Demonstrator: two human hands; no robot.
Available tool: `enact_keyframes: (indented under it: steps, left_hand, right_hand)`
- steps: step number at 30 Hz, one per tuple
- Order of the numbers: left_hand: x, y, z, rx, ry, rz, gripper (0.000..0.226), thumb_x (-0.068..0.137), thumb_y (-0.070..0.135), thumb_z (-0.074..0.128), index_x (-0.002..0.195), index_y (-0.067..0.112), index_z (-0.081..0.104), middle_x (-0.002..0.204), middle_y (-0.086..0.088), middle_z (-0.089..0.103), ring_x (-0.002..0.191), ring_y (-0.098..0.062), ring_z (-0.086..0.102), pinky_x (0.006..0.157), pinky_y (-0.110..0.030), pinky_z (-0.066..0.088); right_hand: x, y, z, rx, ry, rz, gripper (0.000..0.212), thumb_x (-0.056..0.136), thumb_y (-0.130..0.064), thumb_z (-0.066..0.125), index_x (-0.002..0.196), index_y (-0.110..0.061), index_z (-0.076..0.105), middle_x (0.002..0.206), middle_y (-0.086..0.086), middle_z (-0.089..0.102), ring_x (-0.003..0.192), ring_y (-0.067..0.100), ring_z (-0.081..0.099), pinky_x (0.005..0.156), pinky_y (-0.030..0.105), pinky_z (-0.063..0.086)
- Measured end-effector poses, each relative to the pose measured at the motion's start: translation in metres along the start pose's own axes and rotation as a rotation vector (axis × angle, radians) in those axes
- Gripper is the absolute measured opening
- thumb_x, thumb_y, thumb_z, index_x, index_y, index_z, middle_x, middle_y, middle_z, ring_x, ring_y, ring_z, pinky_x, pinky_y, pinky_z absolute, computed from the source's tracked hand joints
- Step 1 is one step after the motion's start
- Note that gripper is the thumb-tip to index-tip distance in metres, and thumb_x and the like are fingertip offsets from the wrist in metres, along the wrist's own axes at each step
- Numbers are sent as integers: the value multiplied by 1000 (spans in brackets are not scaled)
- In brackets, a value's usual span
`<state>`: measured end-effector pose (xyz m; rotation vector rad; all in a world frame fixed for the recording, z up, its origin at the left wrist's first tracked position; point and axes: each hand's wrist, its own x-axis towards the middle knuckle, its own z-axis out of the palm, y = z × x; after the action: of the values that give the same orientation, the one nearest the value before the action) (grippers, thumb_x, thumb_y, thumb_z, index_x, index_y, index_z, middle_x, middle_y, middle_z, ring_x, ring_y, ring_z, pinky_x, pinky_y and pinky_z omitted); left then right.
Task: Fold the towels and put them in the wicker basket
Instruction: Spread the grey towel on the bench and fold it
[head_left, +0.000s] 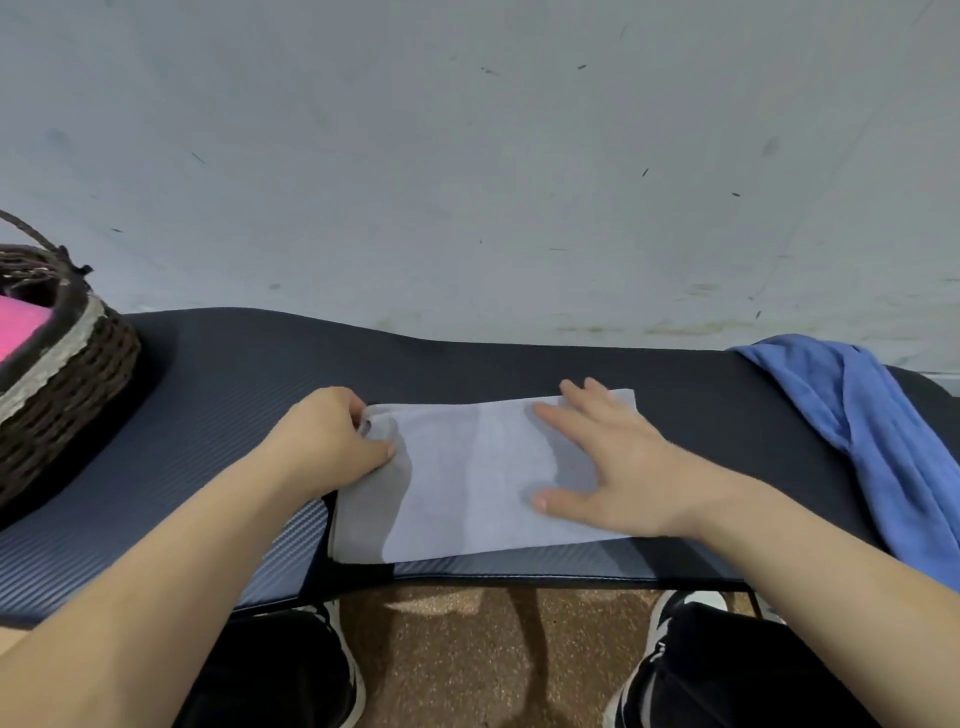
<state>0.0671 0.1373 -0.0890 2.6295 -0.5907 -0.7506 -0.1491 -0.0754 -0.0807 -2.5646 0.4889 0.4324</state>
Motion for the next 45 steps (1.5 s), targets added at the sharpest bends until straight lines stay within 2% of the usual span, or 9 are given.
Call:
enact_keyframes:
  steps: [3, 10, 16, 19, 21, 29, 38, 42, 45]
  left_hand:
    - [-4, -3, -3, -143, -103, -84, 34, 78, 33, 81, 79, 4, 64, 78, -11, 64, 72, -28, 64, 62, -35, 49]
    - [-28, -6, -23, -330, 57, 71, 32, 95, 43, 68, 99, 12, 67, 98, -12, 72, 91, -31, 69, 73, -43, 57]
    - [-51, 21, -24, -424, 225, 119, 20, 96, 41, 64, 99, 21, 64, 95, 1, 71, 89, -20, 68, 72, -39, 55]
    - [-60, 45, -16, -554, 138, 168, 19, 95, 42, 67, 100, 23, 66, 95, -5, 75, 87, -29, 73, 75, -51, 61]
    - [-62, 66, -5, -613, 64, 205, 20, 94, 39, 69, 103, 21, 67, 96, -13, 76, 86, -36, 74, 72, -54, 62]
    - [-50, 142, 58, -504, -44, 259, 13, 96, 25, 69, 105, 18, 62, 69, -8, 74, 51, -26, 73, 53, -40, 64]
    - [-46, 151, 92, -359, -186, 262, 45, 95, 41, 70, 132, 20, 56, 98, 1, 70, 55, -4, 69, 49, -22, 53]
    - [-46, 121, 74, 28, 173, 674, 55, 88, 49, 73, 137, 31, 58, 125, 14, 65, 114, -8, 61, 102, -33, 52]
    - [-45, 95, 77, 356, 37, 692, 90, 87, 68, 62, 161, 38, 22, 171, 7, 11, 159, -21, 4, 128, -35, 8]
  right_hand:
    - [-3, 6, 9, -135, -182, 66, 108, 86, -78, 54, 160, -44, -18, 166, -9, -34, 150, 15, -37, 127, 40, -12]
    - [0, -6, 31, -122, -117, 73, 104, 89, -80, 44, 158, -41, -24, 161, -6, -43, 146, 18, -44, 125, 45, -18]
    - [-3, -14, 9, 236, 130, -6, 86, 91, -66, 60, 163, -34, 23, 171, -6, 11, 159, 14, 0, 128, 33, 8]
    - [-1, 1, -7, 330, 369, 94, 51, 92, -52, 68, 135, -25, 62, 131, -6, 60, 125, 13, 55, 103, 27, 43]
    - [-3, 14, -13, 505, 373, 212, 26, 93, -44, 69, 108, -23, 72, 100, -6, 70, 96, 12, 67, 81, 27, 52]
    - [-10, 39, -10, 830, 284, 347, 32, 102, -43, 57, 95, -17, 74, 97, 5, 76, 88, 26, 74, 76, 38, 64]
    - [-2, 47, -7, 787, 252, 349, 29, 100, -22, 49, 97, 0, 69, 78, 4, 64, 72, 15, 57, 66, 32, 57]
    - [1, 47, -2, 719, 292, 323, 36, 91, -40, 69, 92, -4, 67, 66, -2, 60, 63, 15, 58, 62, 37, 59]
    - [5, 52, 3, 617, 362, 331, 27, 90, -36, 73, 87, -10, 66, 67, -3, 66, 61, 13, 62, 70, 48, 63]
